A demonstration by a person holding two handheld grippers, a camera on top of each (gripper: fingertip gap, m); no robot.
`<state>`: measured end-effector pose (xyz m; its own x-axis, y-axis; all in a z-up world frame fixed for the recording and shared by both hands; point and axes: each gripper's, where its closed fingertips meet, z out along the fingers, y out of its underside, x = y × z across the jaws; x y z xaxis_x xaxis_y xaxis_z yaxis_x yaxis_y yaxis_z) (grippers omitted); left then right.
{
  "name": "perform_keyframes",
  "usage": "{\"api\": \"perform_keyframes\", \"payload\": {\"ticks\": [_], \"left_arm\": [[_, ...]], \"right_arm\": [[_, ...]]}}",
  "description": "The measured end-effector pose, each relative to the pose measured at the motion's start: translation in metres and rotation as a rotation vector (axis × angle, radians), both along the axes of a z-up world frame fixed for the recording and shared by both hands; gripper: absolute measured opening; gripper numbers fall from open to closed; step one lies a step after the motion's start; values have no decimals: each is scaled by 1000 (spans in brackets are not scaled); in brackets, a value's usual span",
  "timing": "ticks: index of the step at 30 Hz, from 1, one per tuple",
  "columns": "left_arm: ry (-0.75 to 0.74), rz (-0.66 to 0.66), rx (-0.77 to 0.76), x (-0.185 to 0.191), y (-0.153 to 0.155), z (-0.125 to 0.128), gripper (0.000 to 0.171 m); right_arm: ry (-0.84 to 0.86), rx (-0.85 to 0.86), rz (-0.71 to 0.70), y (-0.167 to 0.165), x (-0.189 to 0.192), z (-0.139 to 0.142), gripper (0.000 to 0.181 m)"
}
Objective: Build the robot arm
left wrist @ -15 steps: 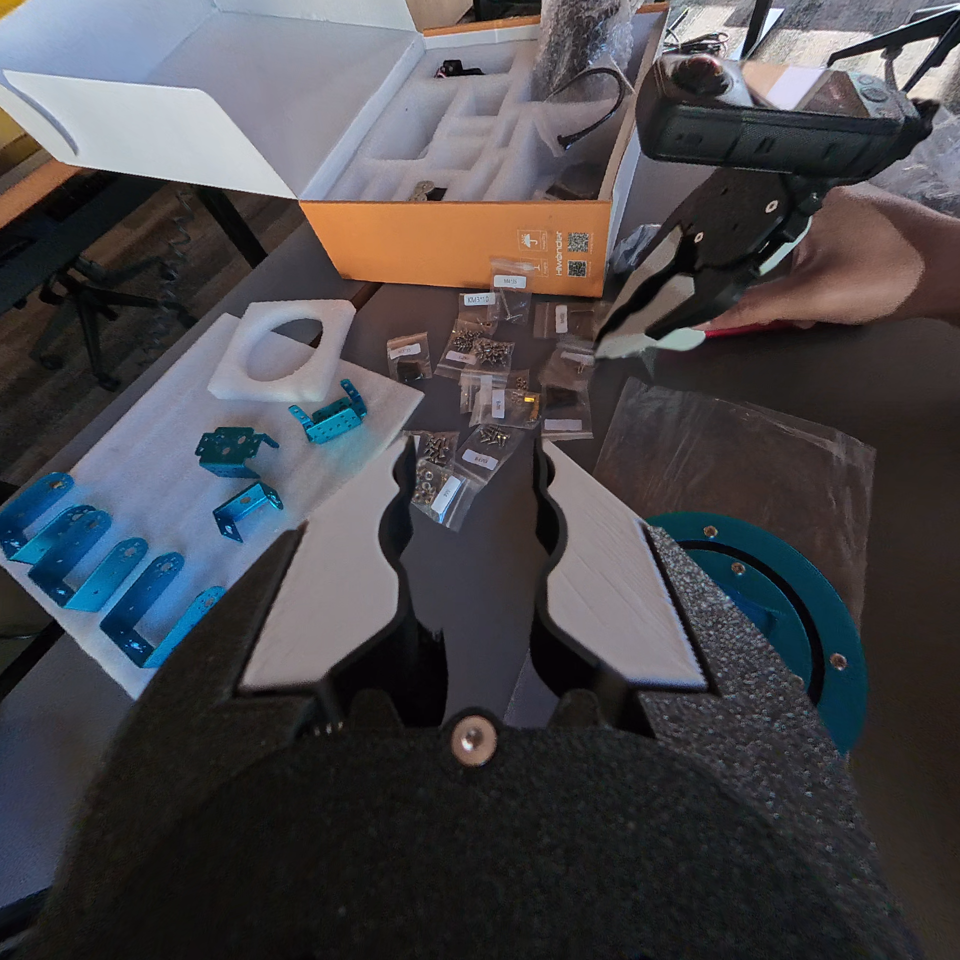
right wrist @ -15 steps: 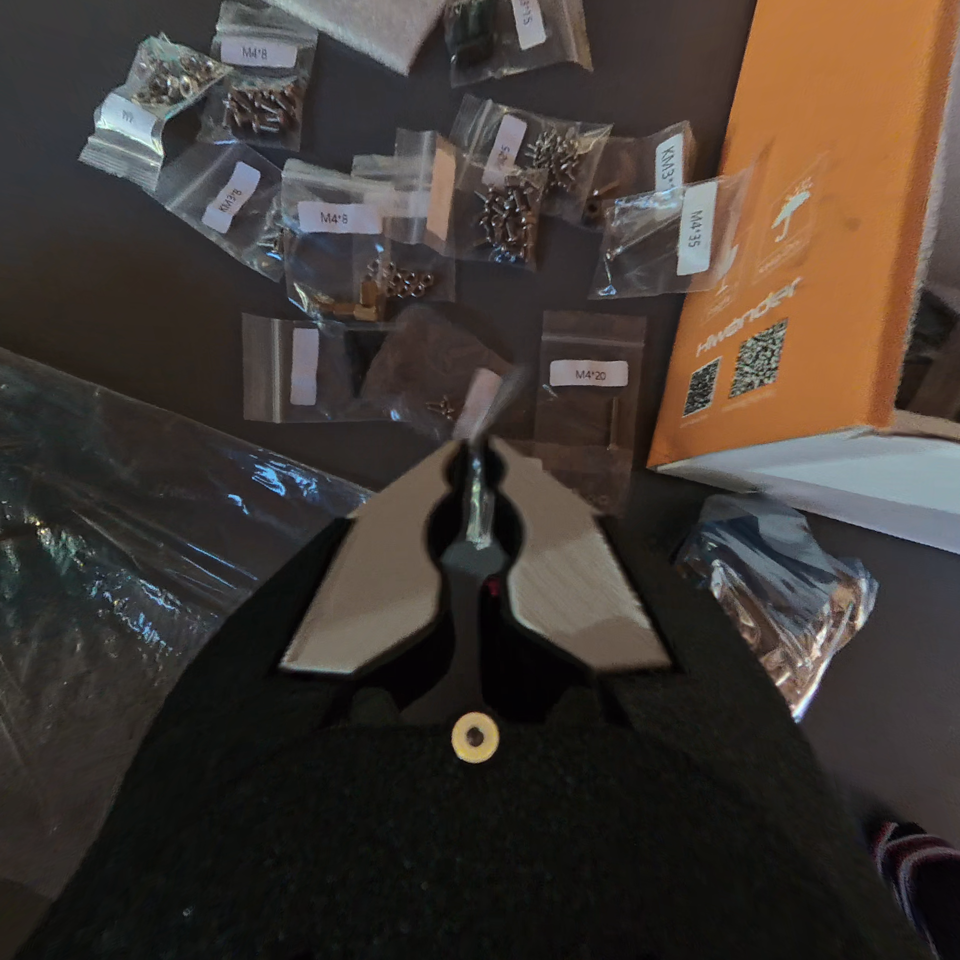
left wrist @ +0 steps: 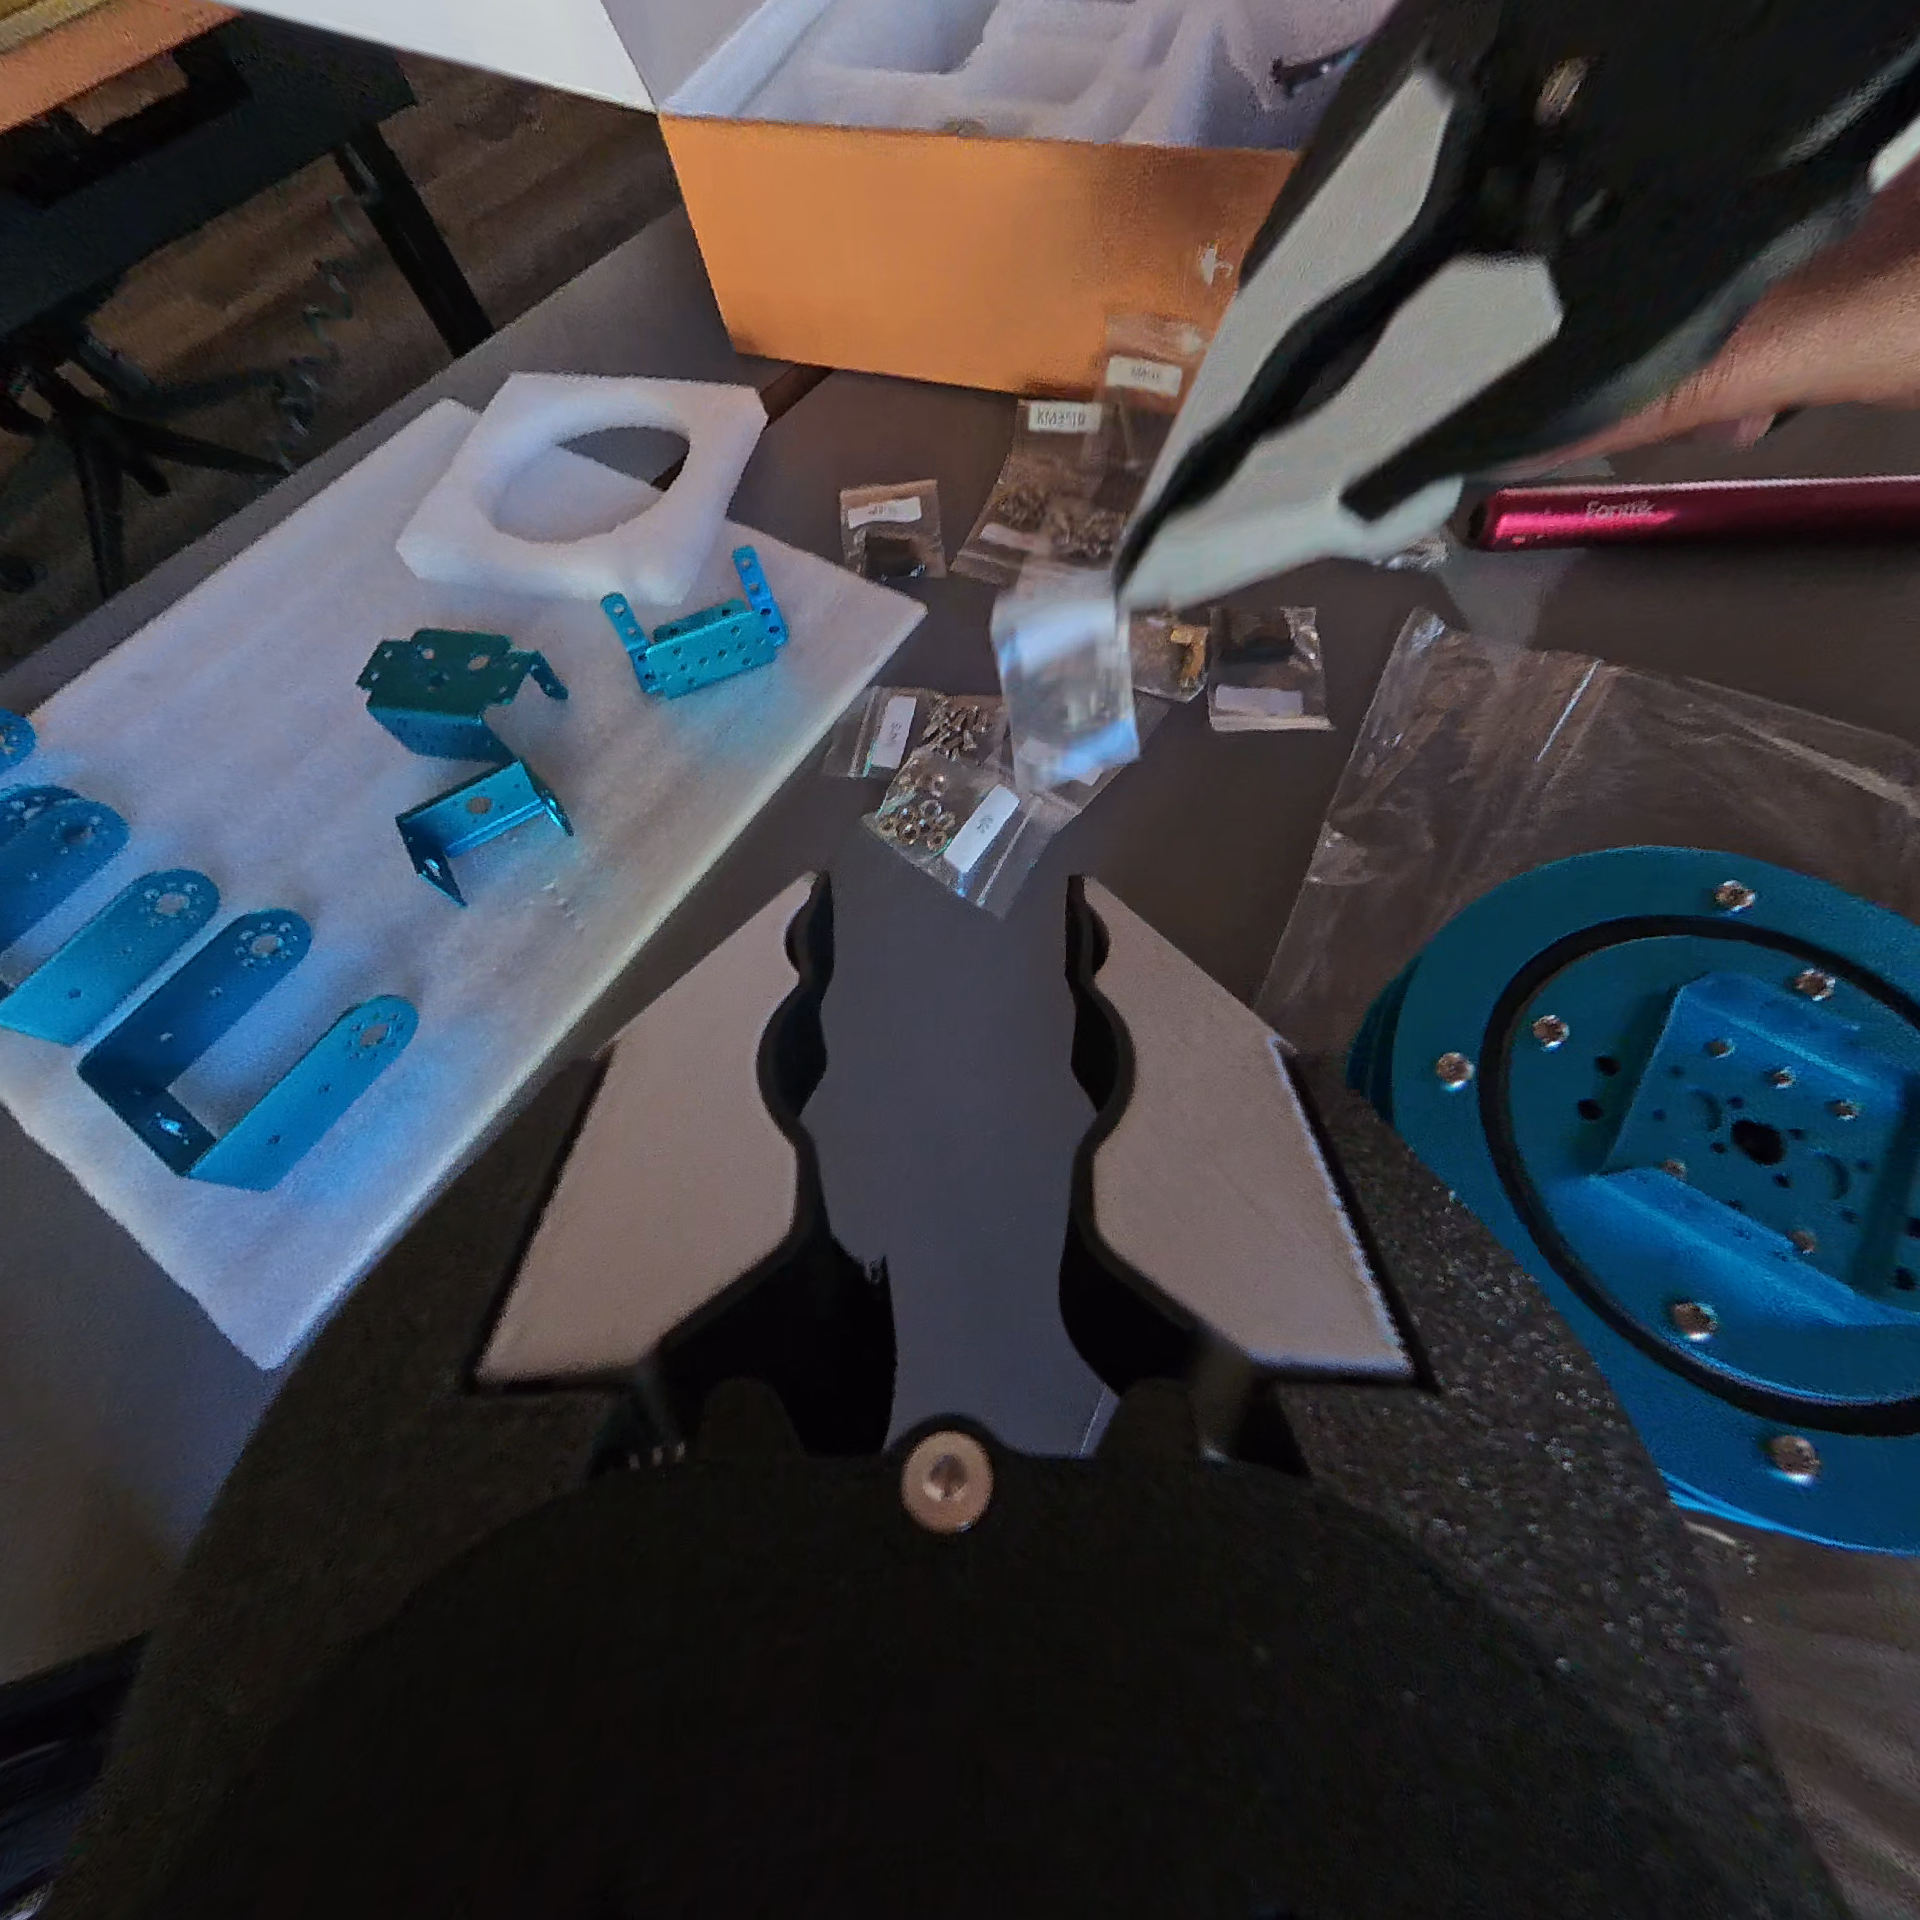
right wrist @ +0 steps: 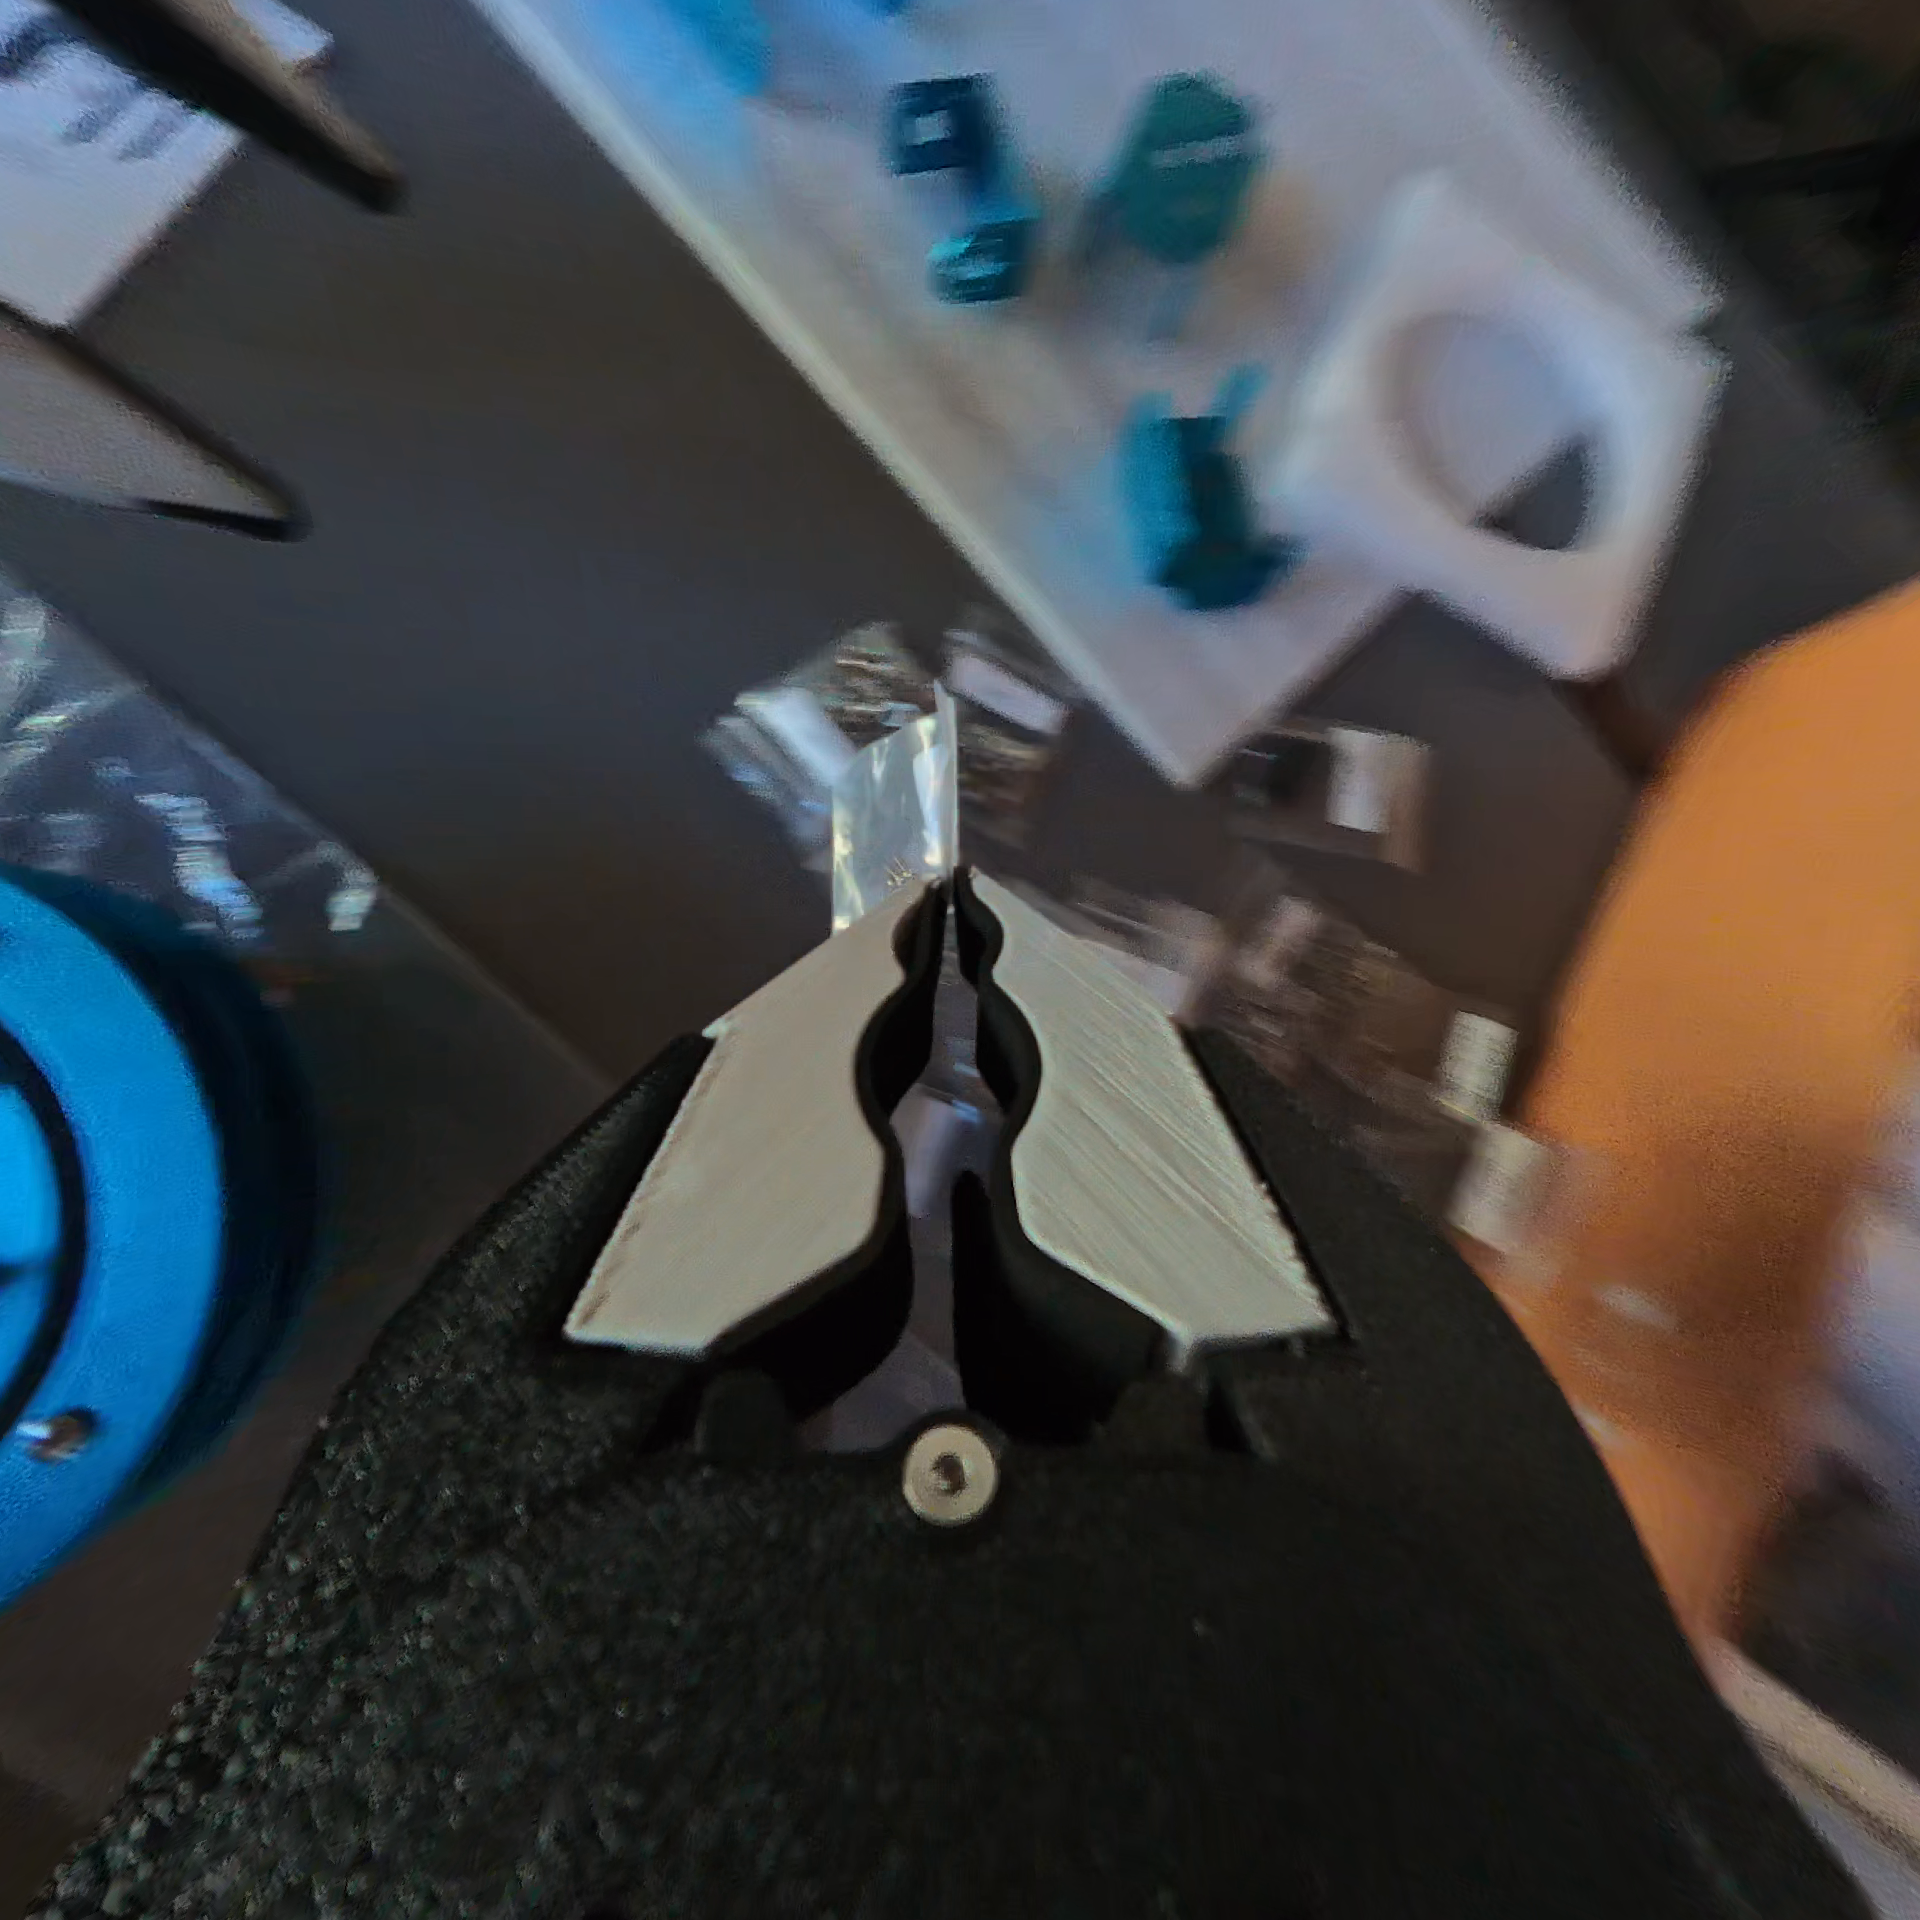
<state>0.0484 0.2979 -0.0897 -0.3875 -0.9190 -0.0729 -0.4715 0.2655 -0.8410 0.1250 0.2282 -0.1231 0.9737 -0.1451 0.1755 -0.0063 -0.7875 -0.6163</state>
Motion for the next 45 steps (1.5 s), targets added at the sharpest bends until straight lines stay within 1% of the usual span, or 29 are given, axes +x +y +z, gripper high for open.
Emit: {"api": "perform_keyframes", "payload": {"ticks": [2, 4, 5, 6, 8, 10, 12, 14, 15, 18, 20, 22, 23, 24, 25, 27, 29, 31, 34, 36, 38, 40, 41, 42, 43, 45], "left_arm": [[8, 3, -6, -1, 4, -7, 44], [22, 6, -8, -2, 6, -15, 44], [26, 5, -2, -2, 6, -18, 44], [29, 3, 7, -3, 6, -21, 44], [40, -1, 21, -4, 6, -27, 44], [48, -1, 34, -4, 6, -31, 44], [54, 6, 44, -4, 6, -34, 44], [56, 4, 44, -3, 5, -36, 44], [54, 4, 45, -2, 5, -37, 43], [52, 9, 50, -1, 6, -41, 43], [54, 13, 39, 0, 6, -43, 42], [60, 15, 25, 0, 6, -44, 42], [61, 17, 23, 0, 6, -44, 42], [59, 18, 25, 0, 7, -44, 42], [57, 21, 30, 0, 8, -43, 42], [51, 25, 37, 0, 9, -42, 42], [49, 27, 33, 0, 10, -41, 41], [54, 28, 26, 0, 10, -42, 41], [61, 29, 26, 0, 10, -44, 41], [63, 28, 31, 0, 10, -45, 41], [62, 27, 35, 0, 9, -44, 41], [60, 27, 38, 0, 9, -44, 41], [59, 27, 36, 0, 9, -43, 41], [59, 26, 32, 0, 8, -43, 41], [60, 26, 29, 0, 8, -43, 41], [57, 27, 32, 0, 8, -42, 41]], "right_arm": [[131, -3, 79, 20, -28, -20, 0], [268, 31, 153, 32, -53, -28, 0], [309, 42, 170, 34, -58, -30, 0], [306, 53, 161, 32, -53, -30, 1], [251, 69, 103, 18, -26, -22, 17], [207, 51, 0, -8, 12, -16, 30], [176, 16, -101, -33, 43, -18, 34], [240, -19, -100, -44, 42, -28, 39], [244, -38, -93, -47, 40, -33, 40], [246, -53, -41, -42, 25, -44, 42], [236, -76, -47, -38, 21, -52, 42], [189, -115, -58, -38, 23, -61, 37], [155, -119, -64, -39, 26, -60, 28], [134, -149, -71, -45, 29, -60, 20], [122, -167, -82, -51, 32, -57, 18], [120, -138, -114, -59, 40, -42, 16], [73, -131, -184, -71, 55, -28, 15], [39, -205, -228, -88, 63, -31, 16], [1, -329, -283, -106, 73, -51, 17], [22, -346, -287, -105, 73, -59, 18], [10, -325, -296, -103, 75, -56, 22], [7, -288, -289, -97, 75, -50, 43], [16, -250, -279, -91, 73, -46, 50], [38, -200, -246, -81, 67, -41, 53], [61, -152, -200, -70, 60, -38, 49], [34, -116, -176, -57, 59, -40, 37]]}}
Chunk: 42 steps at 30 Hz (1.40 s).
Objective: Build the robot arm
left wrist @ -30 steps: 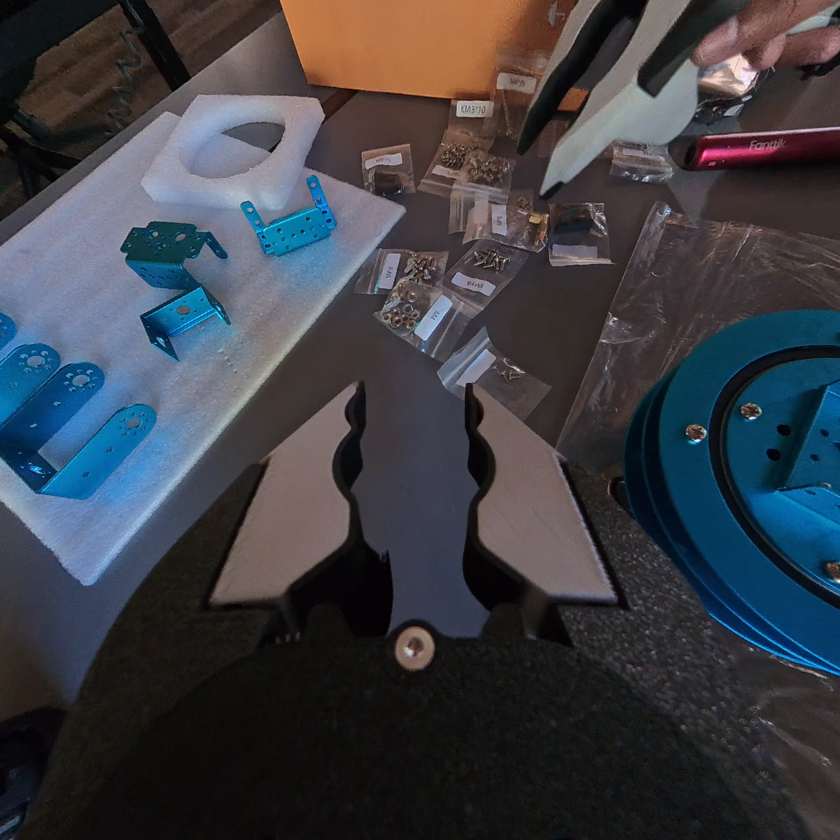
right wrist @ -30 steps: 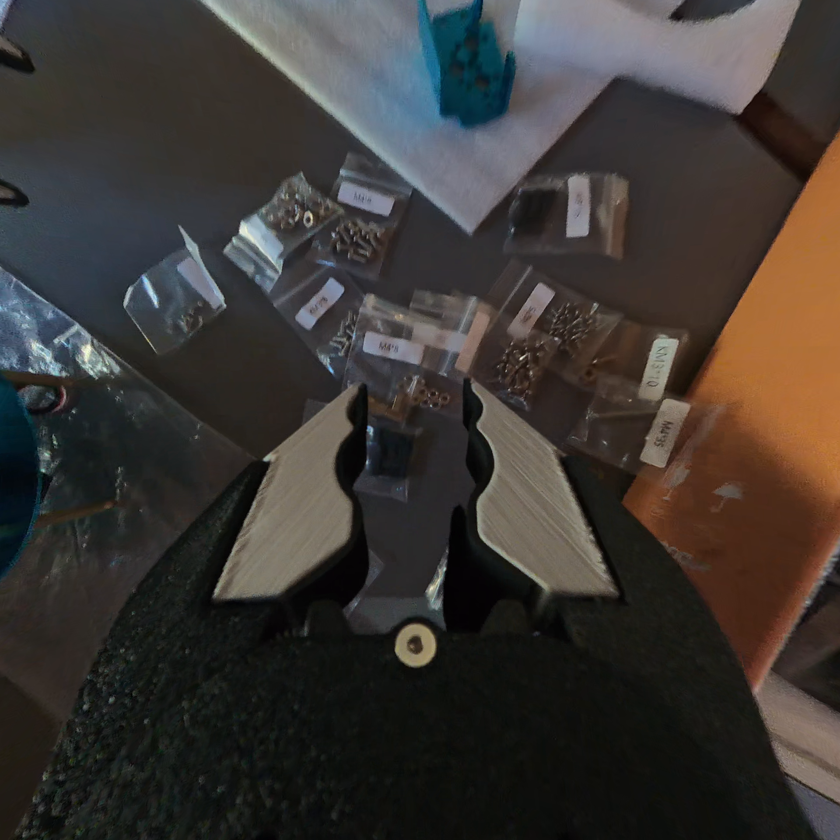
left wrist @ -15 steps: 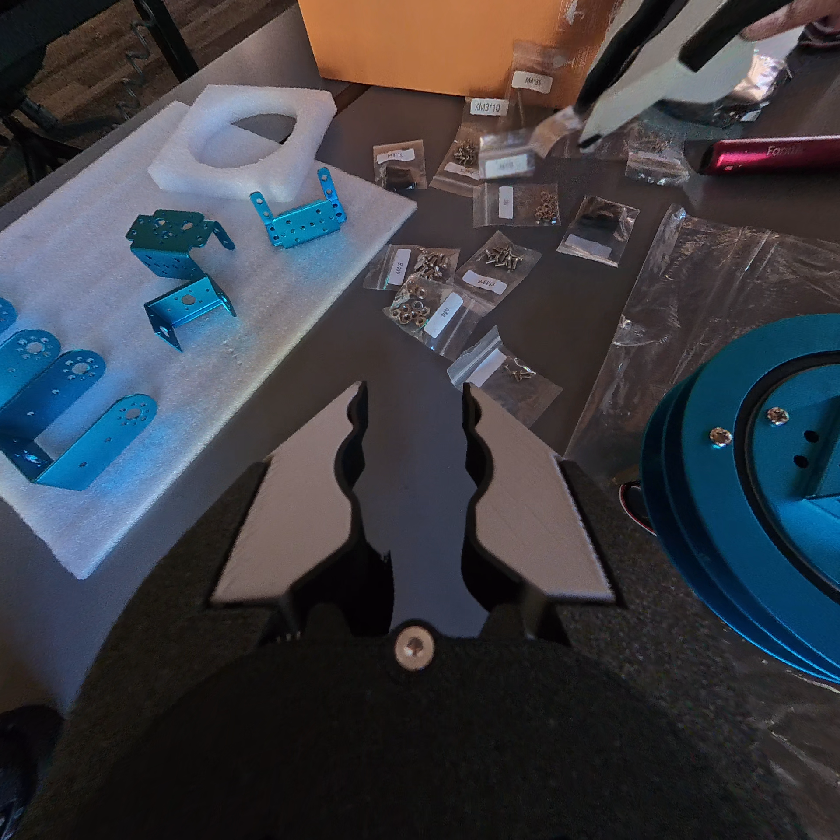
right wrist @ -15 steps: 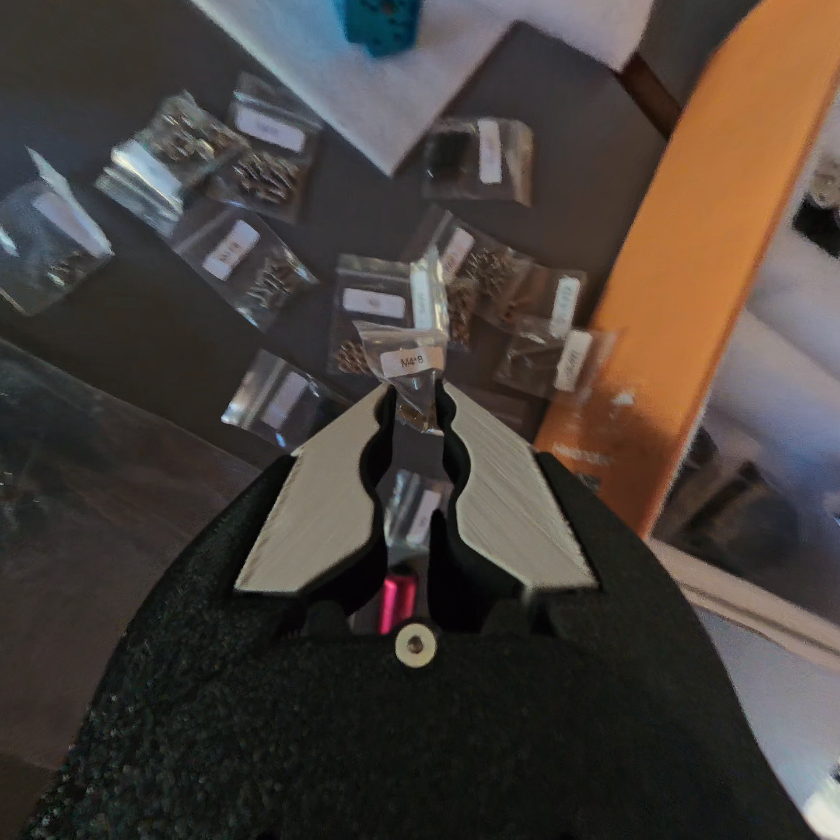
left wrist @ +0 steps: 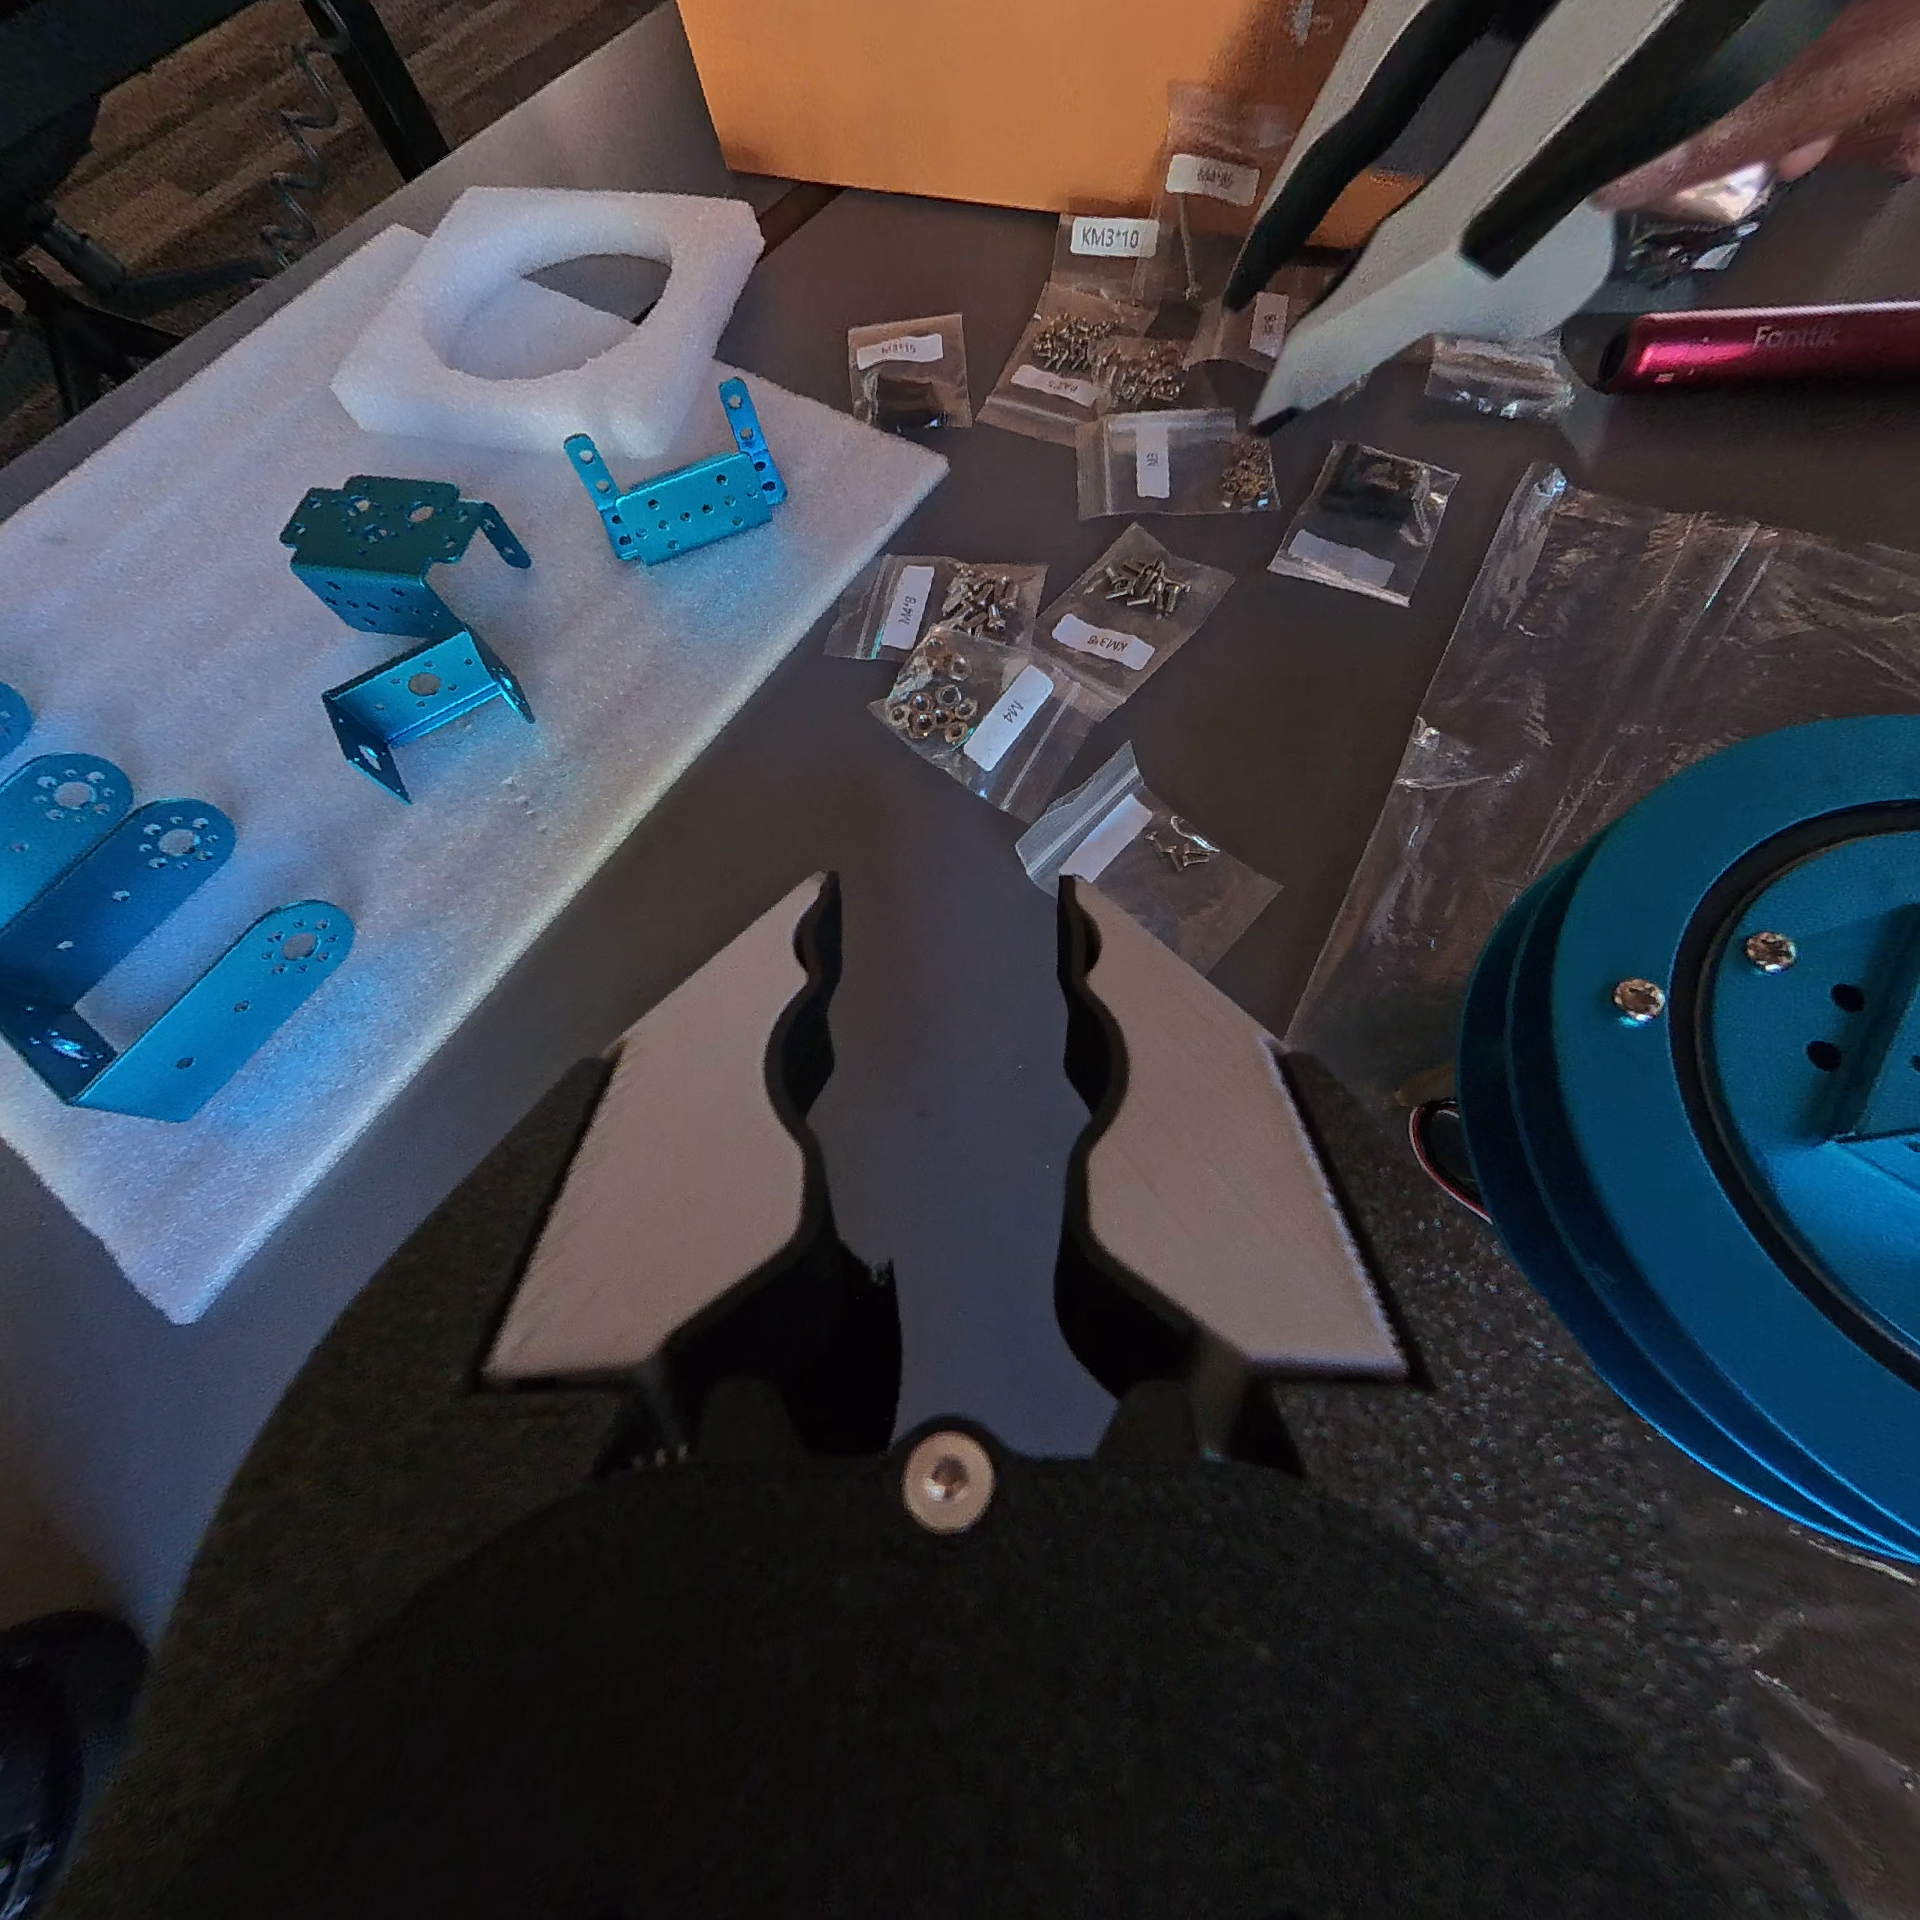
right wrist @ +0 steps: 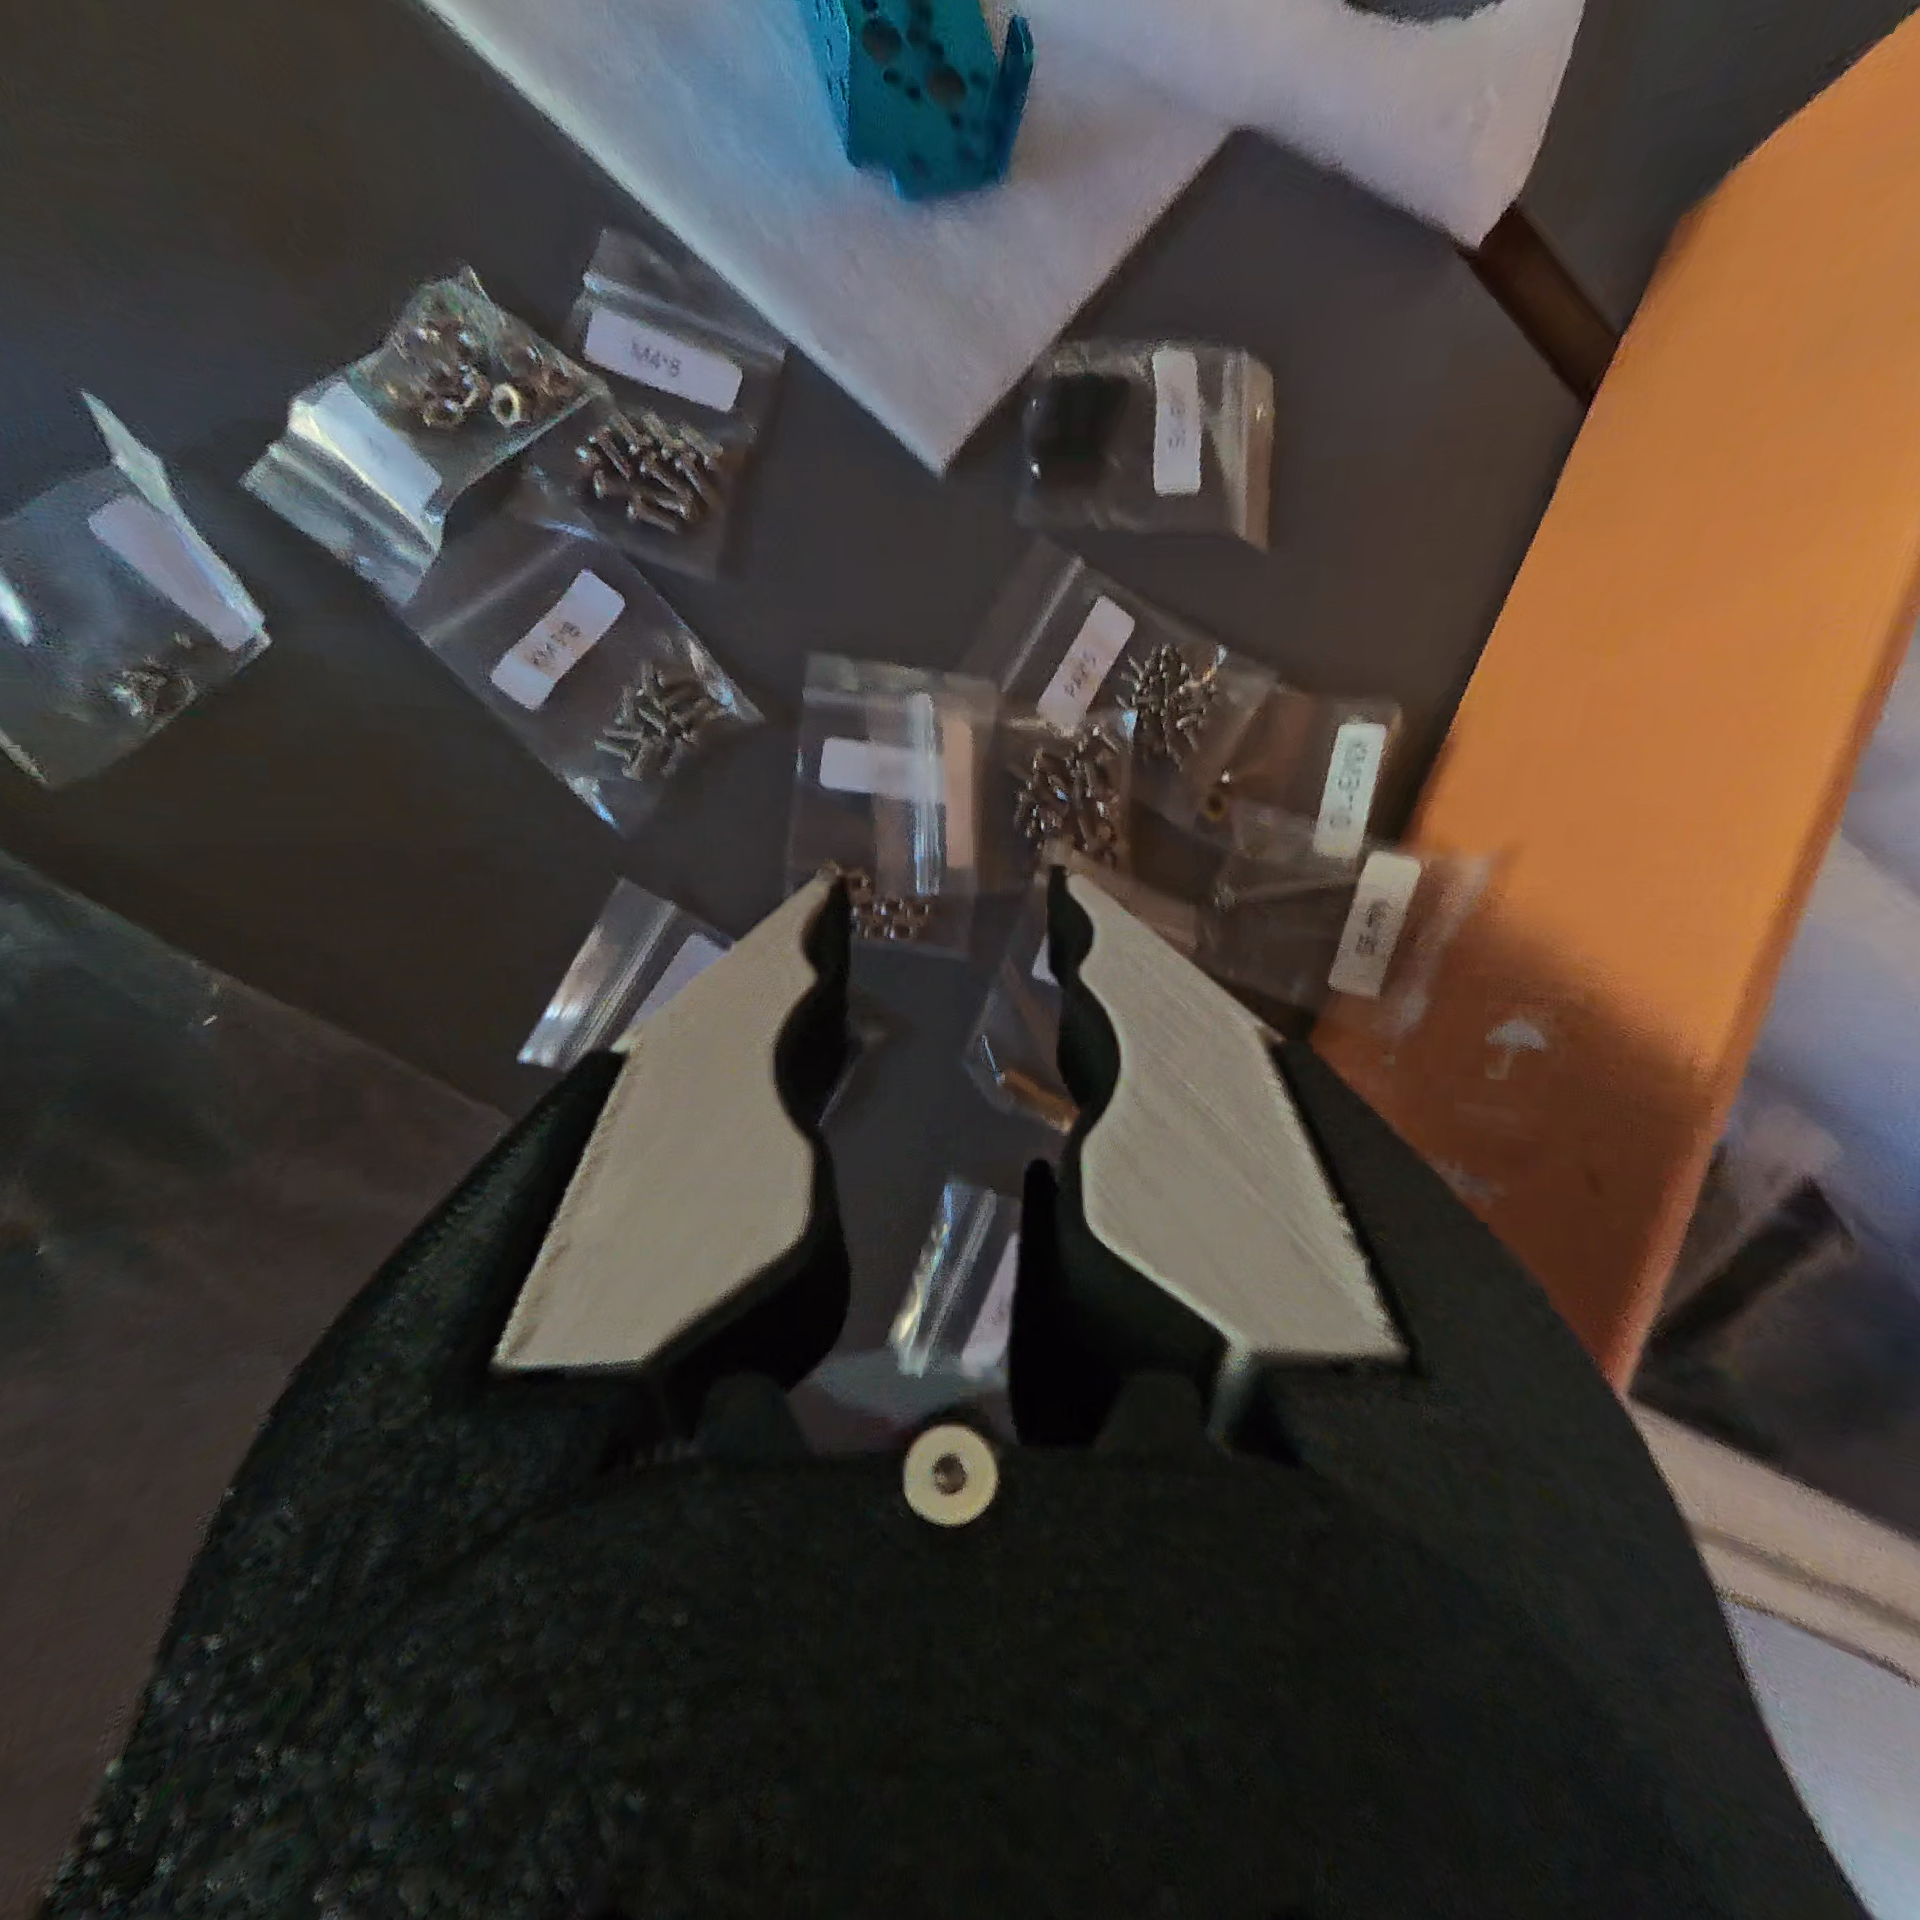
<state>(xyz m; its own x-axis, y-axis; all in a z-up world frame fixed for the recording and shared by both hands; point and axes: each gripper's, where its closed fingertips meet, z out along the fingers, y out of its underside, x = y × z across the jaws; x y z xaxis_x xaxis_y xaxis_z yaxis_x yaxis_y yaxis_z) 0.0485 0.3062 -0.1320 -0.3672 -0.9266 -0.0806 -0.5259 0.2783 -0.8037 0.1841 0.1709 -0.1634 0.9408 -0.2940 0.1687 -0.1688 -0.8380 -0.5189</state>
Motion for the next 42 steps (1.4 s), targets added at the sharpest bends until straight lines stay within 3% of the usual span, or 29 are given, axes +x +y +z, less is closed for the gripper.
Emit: {"api": "perform_keyframes", "payload": {"ticks": [3, 6, 9, 13, 20, 23, 28, 34, 37, 40, 42], "left_arm": [[-5, -1, 1, 0, 0, 2, 41], [-10, -1, 2, 0, -1, 3, 41], [-13, 1, 4, -1, 0, 5, 41], [-17, 2, 0, -1, 1, 7, 41], [-14, -2, -1, -1, -1, 6, 41], [-30, -27, -22, -1, -6, 9, 41], [-153, -168, -150, -7, -35, 37, 41], [-271, -328, -301, -21, -61, 63, 41], [-272, -404, -355, -30, -72, 67, 26], [-231, -418, -363, -32, -73, 60, 4], [-208, -430, -410, -33, -73, 60, 0]], "right_arm": [[3, -6, 9, 9, 0, -17, 29], [-1, 17, 7, 12, 2, -17, 1], [-48, 81, -7, 9, 11, 7, 1], [72, 246, -17, 7, 10, 37, 0], [533, 565, 95, 18, -30, 83, 0], [787, 700, 206, 22, -58, 110, 0], [1017, 674, 352, 29, -104, 116, 0], [1141, 545, 551, 46, -171, 103, 0], [1153, 528, 535, 54, -174, 92, 0], [1217, 579, 544, 57, -174, 99, 1], [1206, 591, 532, 58, -171, 99, 1]]}}
